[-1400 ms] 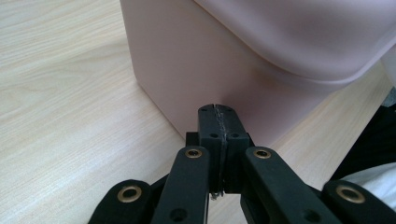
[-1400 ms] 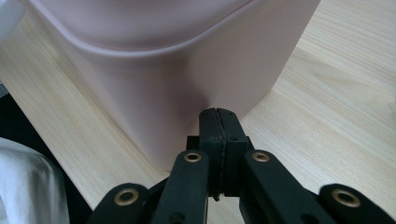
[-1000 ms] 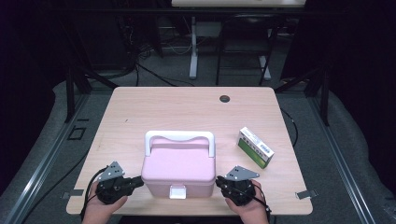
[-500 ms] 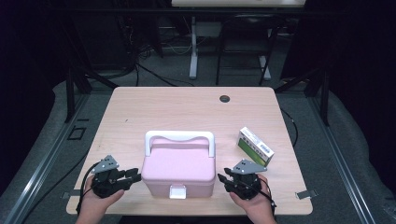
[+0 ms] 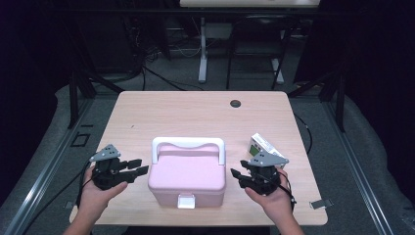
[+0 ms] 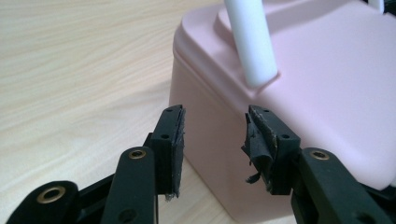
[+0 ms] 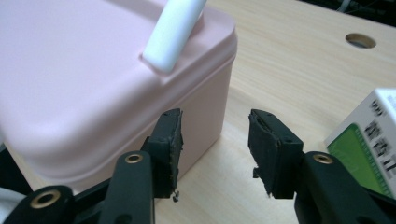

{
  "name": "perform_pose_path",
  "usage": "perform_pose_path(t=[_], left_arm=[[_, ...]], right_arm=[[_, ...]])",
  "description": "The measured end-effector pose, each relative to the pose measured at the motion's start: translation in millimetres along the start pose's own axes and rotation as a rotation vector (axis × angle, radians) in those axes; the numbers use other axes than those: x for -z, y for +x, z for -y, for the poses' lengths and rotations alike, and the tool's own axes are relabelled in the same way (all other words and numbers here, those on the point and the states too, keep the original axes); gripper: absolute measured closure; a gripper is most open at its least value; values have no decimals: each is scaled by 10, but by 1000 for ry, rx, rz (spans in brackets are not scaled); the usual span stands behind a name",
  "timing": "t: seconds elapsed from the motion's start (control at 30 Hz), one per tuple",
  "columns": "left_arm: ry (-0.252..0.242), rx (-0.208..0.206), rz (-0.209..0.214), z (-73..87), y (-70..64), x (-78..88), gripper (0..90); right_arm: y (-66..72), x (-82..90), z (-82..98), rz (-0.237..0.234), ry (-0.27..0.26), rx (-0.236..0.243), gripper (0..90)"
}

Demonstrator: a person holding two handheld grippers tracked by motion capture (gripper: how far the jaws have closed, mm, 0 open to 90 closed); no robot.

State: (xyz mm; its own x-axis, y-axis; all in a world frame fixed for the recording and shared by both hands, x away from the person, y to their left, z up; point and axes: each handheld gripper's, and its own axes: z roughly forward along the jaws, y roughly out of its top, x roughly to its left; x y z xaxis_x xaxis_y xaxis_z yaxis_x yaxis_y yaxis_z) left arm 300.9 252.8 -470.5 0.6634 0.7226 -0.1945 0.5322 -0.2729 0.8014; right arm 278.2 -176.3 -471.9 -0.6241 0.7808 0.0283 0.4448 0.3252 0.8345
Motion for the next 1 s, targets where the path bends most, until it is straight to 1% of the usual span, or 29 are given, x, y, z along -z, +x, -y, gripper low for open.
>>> perform_pose_path(t=[0.03,0.07,0.1,0.13,0.17,0.2,0.23,0.27,0.33,0.4,0.47,0.5,0.53,0.57,0.6,0.63,0.67,0.7,0.73,0.77,0.8,0.83,0.87,0.93,0.97,1.0], left_arm=[[4,-2,5,-77,13,21,556],[3,-2,10,-113,23,32,549],[3,-2,10,-113,23,32,538],[0,0,24,-188,38,58,528],[-2,-3,31,-227,38,70,522],[-2,-3,31,-227,38,70,514],[-2,-12,35,-287,31,82,514],[-9,-18,37,-358,18,93,507],[-15,-22,38,-427,9,92,499],[-26,-14,39,-506,-5,86,494],[-25,-16,39,-531,-6,81,493],[-21,-9,41,-589,-17,61,491],[-21,-9,41,-589,-17,61,489],[-17,-13,35,-637,-32,27,483],[-17,-13,35,-637,-32,27,479],[-9,-9,34,-676,-47,-16,472],[-9,-9,34,-676,-47,-16,463],[-5,-9,44,-697,-52,-45,452],[1,-1,50,-705,-56,-70,452],[8,5,61,-711,-56,-110,451],[8,5,61,-711,-56,-110,447],[15,14,69,-707,-62,-141,446],[23,11,74,-703,-63,-157,446],[34,14,85,-670,-71,-204,445],[39,10,88,-626,-83,-238,449],[39,10,88,-626,-83,-238,457]], right_arm=[[-13,8,-43,3,-1,0,504],[-18,10,-66,12,-6,-2,497],[-18,10,-66,12,-6,-2,497],[-29,17,-130,21,-10,-10,497],[-29,18,-151,14,-10,-15,496],[-29,18,-151,14,-10,-15,496],[-26,18,-180,11,-11,-11,496],[-13,14,-248,7,-18,-4,497],[-3,2,-303,-4,-27,0,501],[1,-1,-380,-3,-32,2,501],[-2,-4,-413,-8,-36,0,501],[-10,-10,-477,-19,-46,-9,497],[-10,-10,-477,-19,-46,-9,497],[-17,-19,-544,-36,-54,-23,491],[-17,-19,-544,-36,-54,-23,491],[-21,-31,-614,-51,-62,-34,487],[-21,-31,-614,-51,-62,-34,487],[-30,-53,-678,-65,-53,-47,480],[-30,-53,-678,-65,-53,-47,480],[-34,-76,-718,-81,-55,-57,480],[-34,-76,-718,-81,-55,-57,480],[-29,-101,-724,-90,-57,-67,480],[-29,-101,-724,-90,-57,-67,480],[-11,-128,-713,-93,-44,-64,480],[3,-145,-688,-106,-40,-61,480],[3,-145,-688,-106,-40,-61,480]])
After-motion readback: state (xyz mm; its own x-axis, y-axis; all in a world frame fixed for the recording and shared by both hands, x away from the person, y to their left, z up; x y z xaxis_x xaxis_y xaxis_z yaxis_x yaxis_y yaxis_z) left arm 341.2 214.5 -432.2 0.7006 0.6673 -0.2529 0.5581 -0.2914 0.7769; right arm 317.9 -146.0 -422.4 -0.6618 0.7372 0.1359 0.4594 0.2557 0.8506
